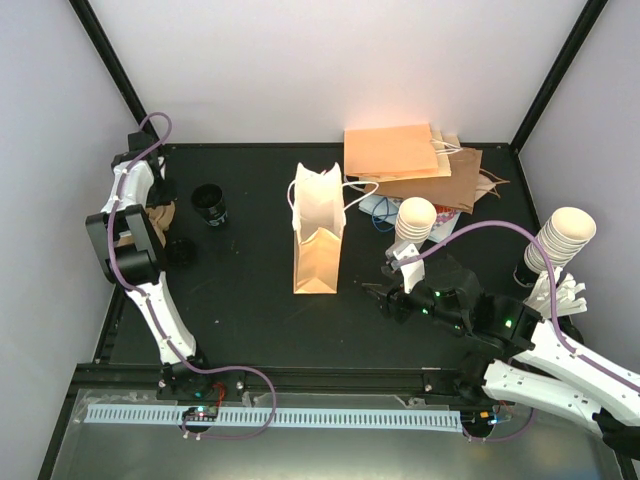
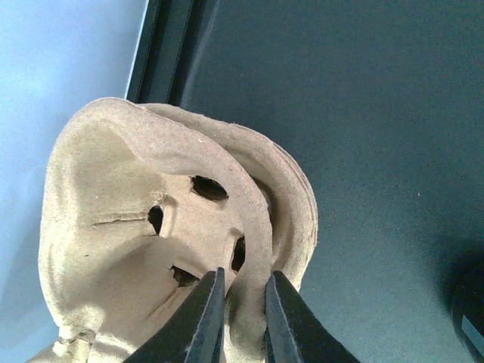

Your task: Pack the takeout coffee

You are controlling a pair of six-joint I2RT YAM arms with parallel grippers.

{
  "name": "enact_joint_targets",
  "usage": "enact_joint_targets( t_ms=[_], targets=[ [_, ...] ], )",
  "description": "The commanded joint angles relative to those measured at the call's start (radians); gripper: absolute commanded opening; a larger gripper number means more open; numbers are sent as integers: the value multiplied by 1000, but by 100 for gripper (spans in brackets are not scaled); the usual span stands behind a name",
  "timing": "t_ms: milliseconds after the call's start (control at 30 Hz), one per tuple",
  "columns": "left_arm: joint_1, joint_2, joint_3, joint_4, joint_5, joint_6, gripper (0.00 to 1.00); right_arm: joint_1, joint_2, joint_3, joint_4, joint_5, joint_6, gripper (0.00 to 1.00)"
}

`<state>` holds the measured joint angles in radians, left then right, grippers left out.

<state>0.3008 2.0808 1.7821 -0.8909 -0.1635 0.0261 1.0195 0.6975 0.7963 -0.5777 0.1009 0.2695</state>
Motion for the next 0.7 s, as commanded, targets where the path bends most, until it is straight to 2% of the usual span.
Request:
enact_joint_targets(
  t_ms=[0, 233, 467, 667],
  targets=[
    [-2, -54, 40, -31, -23, -16, 15, -3, 0, 23, -3, -13, -7, 64],
    [-28, -98, 38, -68, -197, -57, 9, -2, 6, 28, 0, -20, -9, 64],
    [-68, -149, 15, -89, -344, -105, 9, -2, 5, 32, -3, -27, -4, 64],
    [-77, -216, -35, -87, -403, -136, 9, -2, -3, 39, -11, -27, 0, 64]
  ],
)
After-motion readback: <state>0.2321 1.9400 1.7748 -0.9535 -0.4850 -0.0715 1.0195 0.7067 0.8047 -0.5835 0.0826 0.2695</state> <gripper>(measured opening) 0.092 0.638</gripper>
